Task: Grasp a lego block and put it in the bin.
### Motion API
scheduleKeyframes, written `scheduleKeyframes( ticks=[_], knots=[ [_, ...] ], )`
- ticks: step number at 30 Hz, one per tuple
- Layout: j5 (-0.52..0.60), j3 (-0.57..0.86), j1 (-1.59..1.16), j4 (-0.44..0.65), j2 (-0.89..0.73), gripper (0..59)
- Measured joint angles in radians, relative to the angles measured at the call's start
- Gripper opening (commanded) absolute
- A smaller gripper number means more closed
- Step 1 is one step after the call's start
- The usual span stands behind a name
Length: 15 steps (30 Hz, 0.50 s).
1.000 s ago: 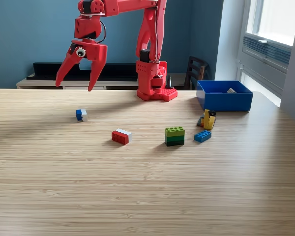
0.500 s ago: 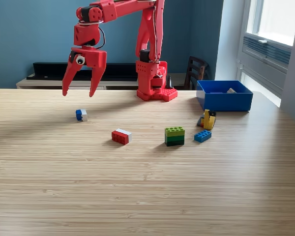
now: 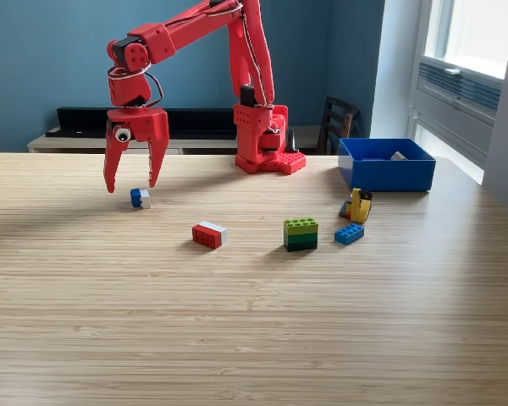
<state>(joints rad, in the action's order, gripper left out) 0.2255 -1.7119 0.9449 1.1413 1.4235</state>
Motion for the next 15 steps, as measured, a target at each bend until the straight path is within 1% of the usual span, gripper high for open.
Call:
scheduleKeyframes(
  ticks=[3, 7, 15],
  knots=[
    [0.012, 0.0, 0.0, 0.0, -0.011, 10.8],
    [0.029, 0.0, 0.0, -0.003, -0.011, 9.4],
    [0.038, 0.0, 0.0, -0.074, -0.011, 8.2]
  ],
)
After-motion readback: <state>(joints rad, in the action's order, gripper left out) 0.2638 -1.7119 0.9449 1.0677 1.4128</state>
